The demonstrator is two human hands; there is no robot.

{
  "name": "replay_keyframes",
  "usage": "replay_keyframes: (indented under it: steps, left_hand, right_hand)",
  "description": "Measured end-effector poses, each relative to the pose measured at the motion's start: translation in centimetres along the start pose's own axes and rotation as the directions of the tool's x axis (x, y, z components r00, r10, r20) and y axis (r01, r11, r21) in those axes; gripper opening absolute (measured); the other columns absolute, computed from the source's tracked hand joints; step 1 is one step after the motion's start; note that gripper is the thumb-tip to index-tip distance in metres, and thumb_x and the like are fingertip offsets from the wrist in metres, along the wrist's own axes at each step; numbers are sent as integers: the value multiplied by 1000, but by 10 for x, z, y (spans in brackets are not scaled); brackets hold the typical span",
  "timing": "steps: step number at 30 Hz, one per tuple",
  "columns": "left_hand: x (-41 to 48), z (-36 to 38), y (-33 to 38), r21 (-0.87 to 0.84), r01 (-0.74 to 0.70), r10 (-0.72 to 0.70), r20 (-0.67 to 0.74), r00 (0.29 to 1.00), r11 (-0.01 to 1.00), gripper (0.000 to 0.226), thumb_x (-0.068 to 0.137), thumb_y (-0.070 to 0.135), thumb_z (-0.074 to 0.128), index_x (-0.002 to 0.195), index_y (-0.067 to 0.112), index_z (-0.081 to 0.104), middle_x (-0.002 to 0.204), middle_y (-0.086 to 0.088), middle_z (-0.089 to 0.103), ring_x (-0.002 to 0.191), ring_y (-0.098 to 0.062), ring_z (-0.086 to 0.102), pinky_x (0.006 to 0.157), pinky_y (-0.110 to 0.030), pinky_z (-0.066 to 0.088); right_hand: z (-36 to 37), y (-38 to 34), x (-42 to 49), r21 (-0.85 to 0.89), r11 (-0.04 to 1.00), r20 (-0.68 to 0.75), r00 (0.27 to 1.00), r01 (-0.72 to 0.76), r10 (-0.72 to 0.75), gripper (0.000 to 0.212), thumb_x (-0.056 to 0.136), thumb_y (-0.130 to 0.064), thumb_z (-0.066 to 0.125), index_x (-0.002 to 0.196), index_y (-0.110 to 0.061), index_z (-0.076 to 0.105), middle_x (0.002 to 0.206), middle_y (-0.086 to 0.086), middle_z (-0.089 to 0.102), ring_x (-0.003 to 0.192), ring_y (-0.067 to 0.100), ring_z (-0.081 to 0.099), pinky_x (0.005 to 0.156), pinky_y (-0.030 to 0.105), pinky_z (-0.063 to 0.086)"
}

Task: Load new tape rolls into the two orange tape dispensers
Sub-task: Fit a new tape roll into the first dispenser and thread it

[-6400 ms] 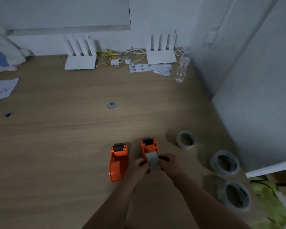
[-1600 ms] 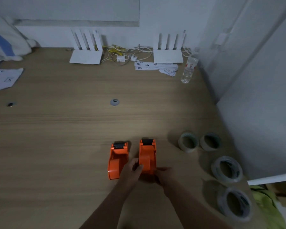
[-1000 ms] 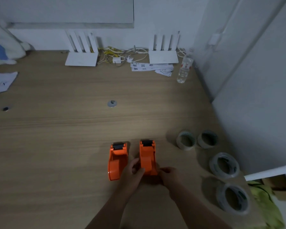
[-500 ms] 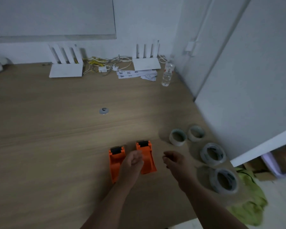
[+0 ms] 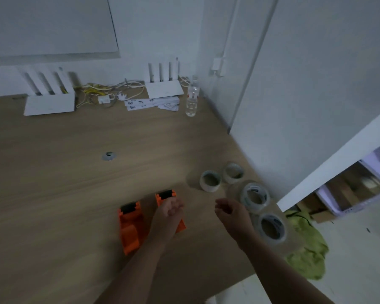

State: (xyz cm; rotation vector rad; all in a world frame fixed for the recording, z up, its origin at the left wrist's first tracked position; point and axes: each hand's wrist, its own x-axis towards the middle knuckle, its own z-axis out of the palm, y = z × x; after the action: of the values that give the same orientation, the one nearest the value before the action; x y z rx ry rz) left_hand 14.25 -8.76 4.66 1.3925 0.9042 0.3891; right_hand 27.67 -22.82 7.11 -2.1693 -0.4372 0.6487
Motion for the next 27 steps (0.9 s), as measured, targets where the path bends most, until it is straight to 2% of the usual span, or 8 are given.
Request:
replay_keyframes:
  steps: [5,9,12,15,17,21,23,27]
  left_hand:
    - [7,51,7,18,34,-34,-14,999,999,19,88,2,61,106,3,67,96,-2,69,85,-7,60,65,1,42]
    - [13,83,12,15,48,-48,-2,999,999,15,86,7,62,99,10,69,95,-6,71,85,-8,62,73,-12,46]
    - [19,102,15,26,49,-49,-4,999,998,16,88,3,60,100,9,69,96,-2,71,78,7,63,73,-8,47]
    - [24,116,17,47,41,-40,-26,999,998,19,88,0,59,104,8,68,95,0,71,73,15,61,70,0,45]
    - [26,123,18,40,45,-43,-47,998,998,19,88,1,59,103,9,68,95,-1,72,76,12,63,70,-2,46]
    - [26,128,15,13,78,-77,-82,994,997,16,88,5,62,100,13,69,98,-6,73,88,-6,66,79,-17,50]
    - [25,129,12,13,93,-91,-105,990,996,16,87,6,63,100,12,69,99,-9,72,90,-10,66,81,-22,50]
    - [25,127,6,22,119,-115,-131,985,993,13,86,11,67,98,16,71,102,0,73,95,-10,66,79,-20,50]
  right_hand:
    - [-43,20,25,-57,998,-9,1000,-4,3,26,84,-15,68,110,-17,70,91,-4,70,86,10,65,70,22,45]
    - [-77,32,47,-157,988,-9,1000,-7,5,26,83,-17,67,109,-18,71,97,-1,71,95,20,66,78,28,46]
    - [-96,45,67,-312,950,-6,1000,-30,30,23,83,-32,60,104,-32,70,96,-4,72,92,23,67,75,29,48]
    - [-99,94,110,-452,891,3,999,-40,47,31,72,-51,47,101,-49,57,94,-8,73,85,25,69,77,40,57]
    - [-95,126,140,-487,873,55,996,-29,64,32,71,-55,41,97,-44,55,92,-5,72,83,27,69,78,43,57]
    - [-100,108,139,-599,799,154,986,48,57,49,66,-59,33,102,-34,54,105,-1,71,91,32,69,82,42,57]
    - [-106,79,123,-658,749,206,976,84,71,48,72,-60,43,108,-32,55,117,1,68,101,34,66,87,40,54]
    - [-108,53,113,-750,625,309,950,217,41,42,93,-40,53,129,-18,54,133,6,61,121,28,57,91,31,44]
